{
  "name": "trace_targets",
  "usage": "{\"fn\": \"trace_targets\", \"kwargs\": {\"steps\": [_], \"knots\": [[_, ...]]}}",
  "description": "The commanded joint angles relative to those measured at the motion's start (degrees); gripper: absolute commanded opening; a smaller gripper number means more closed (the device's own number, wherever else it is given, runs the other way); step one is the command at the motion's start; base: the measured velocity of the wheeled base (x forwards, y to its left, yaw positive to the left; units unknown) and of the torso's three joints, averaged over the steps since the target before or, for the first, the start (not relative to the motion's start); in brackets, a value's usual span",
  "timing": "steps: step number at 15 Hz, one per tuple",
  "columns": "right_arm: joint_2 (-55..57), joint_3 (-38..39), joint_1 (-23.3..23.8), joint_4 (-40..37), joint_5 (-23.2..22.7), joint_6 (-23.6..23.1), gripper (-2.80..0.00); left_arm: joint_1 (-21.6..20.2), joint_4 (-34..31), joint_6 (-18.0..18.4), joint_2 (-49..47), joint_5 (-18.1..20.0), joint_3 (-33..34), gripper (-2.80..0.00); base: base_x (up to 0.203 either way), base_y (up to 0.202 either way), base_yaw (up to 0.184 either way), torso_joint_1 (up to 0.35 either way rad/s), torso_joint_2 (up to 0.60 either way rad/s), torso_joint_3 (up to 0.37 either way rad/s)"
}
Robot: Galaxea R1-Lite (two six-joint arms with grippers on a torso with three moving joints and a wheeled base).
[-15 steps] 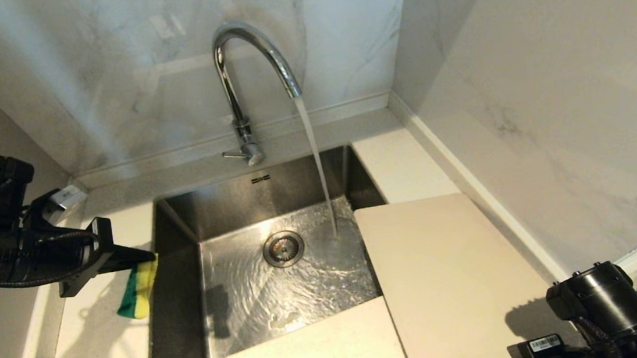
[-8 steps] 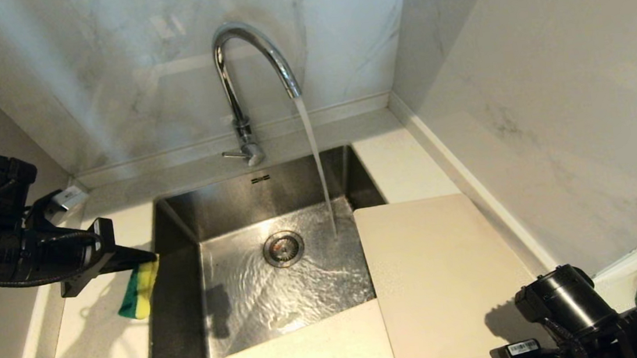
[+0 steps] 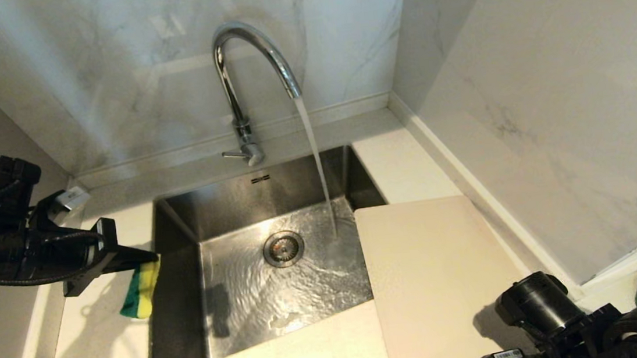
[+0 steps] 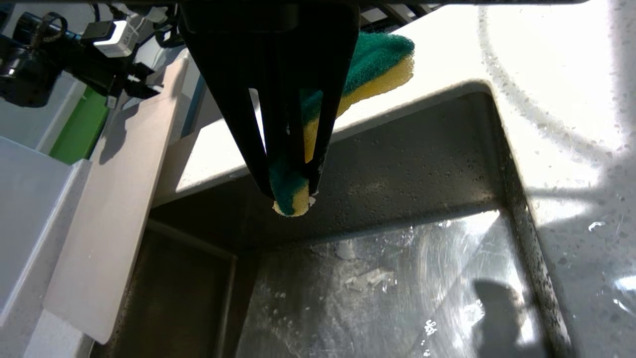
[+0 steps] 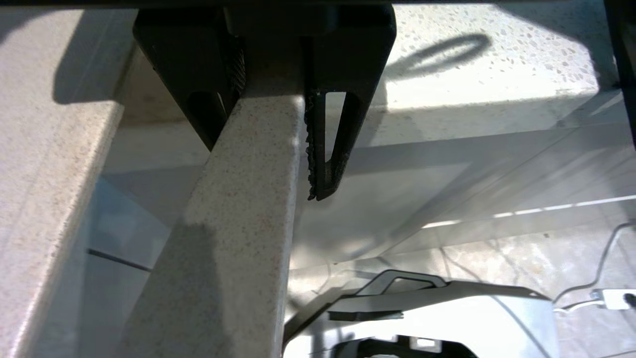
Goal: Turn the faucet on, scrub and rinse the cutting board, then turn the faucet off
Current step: Put down the cutting board
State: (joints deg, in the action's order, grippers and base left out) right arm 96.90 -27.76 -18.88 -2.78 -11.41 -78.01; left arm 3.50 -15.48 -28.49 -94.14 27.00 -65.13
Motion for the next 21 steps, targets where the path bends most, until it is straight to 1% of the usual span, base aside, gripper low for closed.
{"fn": "trace_targets", "kwargs": {"steps": [1,6,10,15,21], "knots": [[3.17,-0.48,-0.01,-0.01,-0.1,-0.48,-2.8,0.02,-0.16,-0.23,-0.51,-0.01,-1.12,-2.8,0.0,0.0,0.0,0.0,0.0,0.0],[8.01,-1.08,-0.01,2.62,-0.28,-0.39,-2.8,0.02,-0.17,-0.17,-0.87,0.15,-1.14,-2.8,0.0,0.0,0.0,0.0,0.0,0.0],[11.32,-3.1,-0.01,2.6,-1.42,-0.49,-2.8,0.02,-0.17,-0.17,-1.66,0.2,-0.79,-2.8,0.0,0.0,0.0,0.0,0.0,0.0],[13.14,-3.85,-0.01,2.69,-1.5,-0.56,-2.8,0.02,-0.17,-0.17,-1.48,0.16,-0.87,-2.8,0.0,0.0,0.0,0.0,0.0,0.0],[12.61,-4.49,-0.81,2.69,-1.21,-0.65,-2.8,0.02,-0.17,-0.25,-1.92,0.25,-0.61,-2.8,0.0,0.0,0.0,0.0,0.0,0.0]]}}
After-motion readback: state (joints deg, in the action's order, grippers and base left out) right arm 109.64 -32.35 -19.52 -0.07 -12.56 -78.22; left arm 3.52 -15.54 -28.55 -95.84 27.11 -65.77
